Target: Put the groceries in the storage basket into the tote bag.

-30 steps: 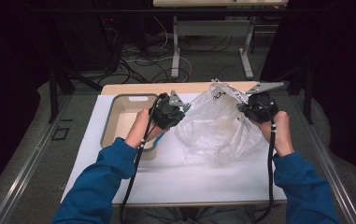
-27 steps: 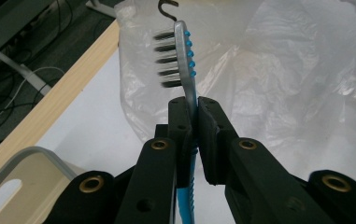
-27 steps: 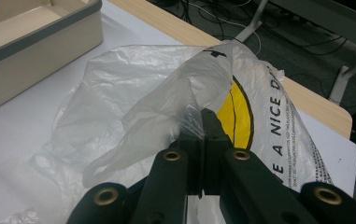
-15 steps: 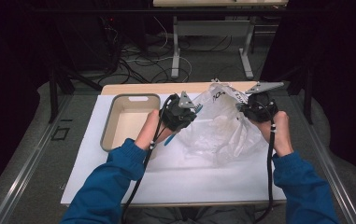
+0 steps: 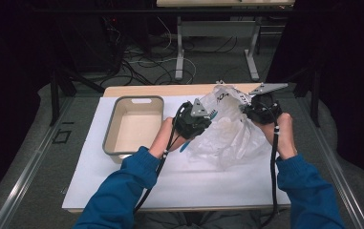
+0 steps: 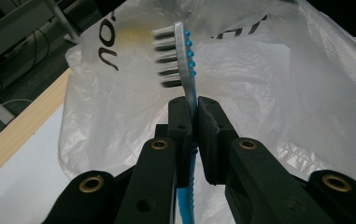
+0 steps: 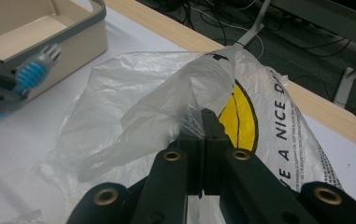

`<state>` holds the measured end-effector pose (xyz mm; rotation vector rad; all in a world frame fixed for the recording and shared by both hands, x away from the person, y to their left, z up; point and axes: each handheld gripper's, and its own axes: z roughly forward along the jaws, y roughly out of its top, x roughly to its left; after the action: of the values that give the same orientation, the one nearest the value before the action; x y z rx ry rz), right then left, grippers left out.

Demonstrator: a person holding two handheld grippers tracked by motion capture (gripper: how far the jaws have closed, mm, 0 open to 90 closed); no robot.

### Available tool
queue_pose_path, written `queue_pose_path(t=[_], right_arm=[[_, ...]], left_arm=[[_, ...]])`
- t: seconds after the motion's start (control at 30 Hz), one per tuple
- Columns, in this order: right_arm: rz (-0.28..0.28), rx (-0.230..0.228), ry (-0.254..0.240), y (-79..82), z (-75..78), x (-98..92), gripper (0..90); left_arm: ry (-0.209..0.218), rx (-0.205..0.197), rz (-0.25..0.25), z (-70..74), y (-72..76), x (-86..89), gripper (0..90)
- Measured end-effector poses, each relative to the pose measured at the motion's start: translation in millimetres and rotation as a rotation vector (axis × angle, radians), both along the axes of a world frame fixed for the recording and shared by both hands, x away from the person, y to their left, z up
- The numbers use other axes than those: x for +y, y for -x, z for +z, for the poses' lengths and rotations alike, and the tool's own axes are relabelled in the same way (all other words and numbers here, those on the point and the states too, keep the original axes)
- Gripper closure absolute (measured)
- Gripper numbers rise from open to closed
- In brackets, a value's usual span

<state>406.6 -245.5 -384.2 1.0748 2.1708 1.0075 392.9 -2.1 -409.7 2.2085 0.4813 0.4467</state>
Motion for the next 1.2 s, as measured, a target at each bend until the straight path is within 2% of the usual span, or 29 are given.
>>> queue_pose_path(t=[0.13,0.2,0.43,0.53,0.57,0.6,0.7,0.77,0.83,0.87,0.9,1.0,1.07,1.1,1.13,1.17,1.2], right_arm=[[-0.006,0.004,-0.006,-0.1,0.2,1.4,90.0],[-0.005,0.001,-0.009,-0.9,-0.6,1.7,90.0],[-0.009,0.001,-0.01,-2.5,-1.8,3.1,90.0],[-0.004,0.002,-0.014,-2.6,-1.6,3.2,90.0],[-0.004,0.002,-0.015,-2.7,-1.6,3.2,90.0],[-0.005,0.001,-0.015,-2.7,-1.6,3.3,90.0],[-0.005,0.001,-0.016,-2.8,-1.5,3.6,90.0],[-0.005,0.0,-0.016,-2.9,-1.3,3.9,90.0],[-0.004,0.002,-0.018,-2.8,-1.1,4.5,90.0],[-0.006,0.001,-0.019,-2.7,-1.1,4.9,90.0],[-0.003,0.002,-0.02,-2.5,-0.7,5.1,90.0],[-0.003,0.005,-0.019,-2.5,-0.3,5.4,90.0],[-0.002,0.005,-0.023,-2.5,-0.1,5.7,90.0],[-0.004,0.005,-0.022,-2.4,-0.1,6.1,90.0],[-0.002,0.001,-0.018,-2.9,0.0,5.8,90.0],[-0.004,0.001,-0.019,-3.1,-0.1,6.1,90.0],[-0.003,0.001,-0.02,-3.1,0.0,6.2,90.0]], left_arm=[[-0.001,0.002,-0.002,-4.9,0.1,-3.8,84.5],[0.017,-0.005,0.0,-8.1,-0.3,-5.4,84.5],[0.033,0.029,-0.015,-20.1,-1.1,-14.1,84.4],[0.036,0.029,-0.023,-23.7,-2.7,-17.5,84.4],[0.049,0.032,-0.017,-25.4,-2.4,-19.2,84.4],[0.041,0.028,-0.025,-26.0,-3.6,-19.9,84.4],[0.049,0.044,-0.025,-29.7,-4.1,-24.0,84.4],[0.052,0.033,-0.03,-32.3,-5.4,-27.0,84.4],[0.057,0.044,-0.027,-34.9,-6.1,-29.7,84.4],[0.057,0.034,-0.026,-35.8,-7.3,-30.4,84.4],[0.062,0.044,-0.026,-37.1,-7.9,-31.4,84.4],[0.064,0.037,-0.027,-39.7,-10.8,-33.6,84.4],[0.077,0.044,-0.017,-41.7,-11.6,-35.7,84.4],[0.079,0.033,-0.02,-42.5,-13.4,-36.4,84.4],[0.093,0.046,-0.012,-44.1,-13.4,-38.3,84.4],[0.081,0.036,-0.022,-44.9,-15.2,-38.8,84.4],[0.085,0.041,-0.021,-46.1,-15.7,-40.3,84.4]])
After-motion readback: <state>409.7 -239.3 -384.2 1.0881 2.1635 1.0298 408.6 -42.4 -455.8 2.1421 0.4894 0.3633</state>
